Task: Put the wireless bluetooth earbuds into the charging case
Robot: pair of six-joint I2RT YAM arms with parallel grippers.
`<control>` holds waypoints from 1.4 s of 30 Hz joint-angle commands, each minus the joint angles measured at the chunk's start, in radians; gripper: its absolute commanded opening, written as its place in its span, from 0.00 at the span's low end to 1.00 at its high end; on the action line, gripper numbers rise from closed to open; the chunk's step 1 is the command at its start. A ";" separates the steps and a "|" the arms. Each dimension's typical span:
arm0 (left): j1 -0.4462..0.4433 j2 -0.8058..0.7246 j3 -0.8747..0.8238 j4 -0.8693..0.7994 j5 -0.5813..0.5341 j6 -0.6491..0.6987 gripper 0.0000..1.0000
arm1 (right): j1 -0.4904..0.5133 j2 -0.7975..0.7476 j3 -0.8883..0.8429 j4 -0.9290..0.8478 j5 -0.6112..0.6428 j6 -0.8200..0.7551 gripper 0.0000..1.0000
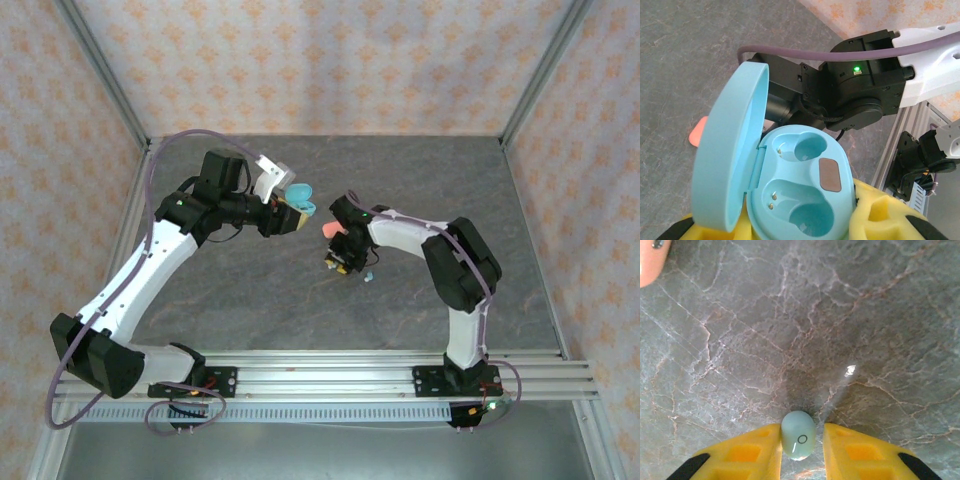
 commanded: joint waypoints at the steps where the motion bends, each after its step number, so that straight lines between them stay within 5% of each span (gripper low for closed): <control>1: 0.007 -0.003 0.035 -0.032 0.021 0.022 0.12 | 0.004 0.028 0.037 -0.055 0.039 -0.048 0.26; 11: 0.007 -0.023 0.016 0.025 0.058 0.024 0.11 | 0.005 -0.034 0.084 -0.131 0.084 -0.123 0.15; 23: 0.008 -0.049 0.003 0.158 0.131 0.047 0.12 | -0.003 -0.306 0.191 -0.365 0.142 -0.295 0.12; 33: 0.007 -0.003 0.056 0.155 0.158 0.096 0.12 | 0.019 -0.419 0.516 -0.690 0.161 -0.425 0.09; 42: 0.006 0.002 0.066 0.168 0.155 0.104 0.11 | 0.080 -0.404 0.779 -0.786 0.188 -0.404 0.08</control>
